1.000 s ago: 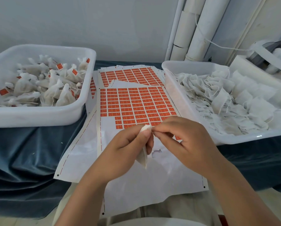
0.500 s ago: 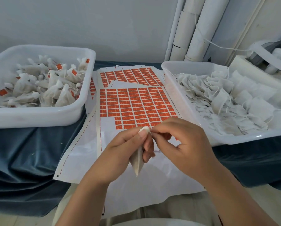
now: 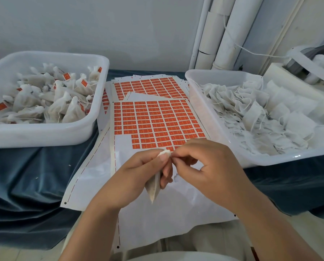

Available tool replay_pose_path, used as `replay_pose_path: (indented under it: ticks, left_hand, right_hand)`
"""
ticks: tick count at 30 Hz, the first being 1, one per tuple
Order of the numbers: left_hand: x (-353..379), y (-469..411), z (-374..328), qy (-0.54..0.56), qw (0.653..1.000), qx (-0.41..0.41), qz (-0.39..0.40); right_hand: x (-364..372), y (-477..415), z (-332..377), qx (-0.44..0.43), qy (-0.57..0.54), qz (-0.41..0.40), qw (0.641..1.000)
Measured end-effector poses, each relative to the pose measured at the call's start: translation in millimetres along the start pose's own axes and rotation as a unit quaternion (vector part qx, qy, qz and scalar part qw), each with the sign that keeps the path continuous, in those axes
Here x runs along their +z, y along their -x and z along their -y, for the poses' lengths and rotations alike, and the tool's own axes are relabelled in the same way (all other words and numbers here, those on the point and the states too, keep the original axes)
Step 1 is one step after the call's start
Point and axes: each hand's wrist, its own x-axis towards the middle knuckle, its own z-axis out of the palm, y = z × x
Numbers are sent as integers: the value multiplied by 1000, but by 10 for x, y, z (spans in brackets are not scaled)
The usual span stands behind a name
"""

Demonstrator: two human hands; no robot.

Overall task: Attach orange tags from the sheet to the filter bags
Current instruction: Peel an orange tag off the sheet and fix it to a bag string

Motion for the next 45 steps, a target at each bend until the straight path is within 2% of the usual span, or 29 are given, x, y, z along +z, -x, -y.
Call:
replay_pose_path:
  ticks: [3, 5, 8, 10, 14, 15, 18, 20, 21, 24, 26, 28, 30, 32, 35, 38, 42, 45]
  left_hand:
    - [-4, -3, 12, 14, 1000, 0, -4]
    - [-11, -6, 29, 41, 999, -7, -17]
    - [-16, -14, 64, 98, 994, -22, -33]
    - [-1, -22, 76, 134, 990, -24, -20]
    - [41, -41, 59, 243, 970, -17, 10]
    - [54, -46, 57, 255, 967, -18, 14]
    - [88, -49, 63, 274, 961, -23, 22]
    - [102, -53, 58, 273, 961, -24, 25]
    - [105, -56, 56, 265, 964, -25, 22]
    - [116, -50, 46, 199, 980, -25, -3]
    - [129, -38, 29, 130, 991, -19, -25]
    - [149, -31, -6, 55, 997, -13, -49]
    - [170, -31, -39, -41, 997, 10, -60]
    - [188, -34, -41, -120, 989, 46, -71]
    - [202, -25, -18, -201, 975, 44, -81]
    - [220, -28, -25, -223, 972, 34, -65]
    - [211, -16, -56, -199, 979, 41, 8]
    - [207, -12, -54, -155, 987, 46, 10]
  right_hand:
    - [4, 0, 17, 35, -56, -1, 998]
    - [-28, -16, 18, 84, -166, 13, 982]
    - [-59, -40, 42, 124, -362, 99, 919]
    - [-30, -44, 41, 139, -430, 145, 880]
    - [40, -62, -51, 238, -496, 118, 827]
    - [45, -59, -74, 250, -493, 104, 827]
    - [52, -46, -112, 239, -439, 74, 863]
    - [61, -52, -121, 235, -440, 63, 864]
    - [70, -62, -126, 247, -464, 59, 849]
    - [73, -91, -142, 277, -580, 84, 762]
    - [62, -94, -131, 278, -606, 99, 739]
    - [47, -96, -125, 287, -570, 92, 764]
    - [7, -85, -111, 281, -457, 81, 840]
    - [-43, -60, -65, 230, -333, 72, 912]
    - [-23, -8, -11, 124, -185, 38, 974]
    - [10, -6, -9, 97, -132, 7, 986]
    - [-36, -40, -86, 195, -273, 23, 942]
    - [-16, -39, -128, 235, -312, 6, 921]
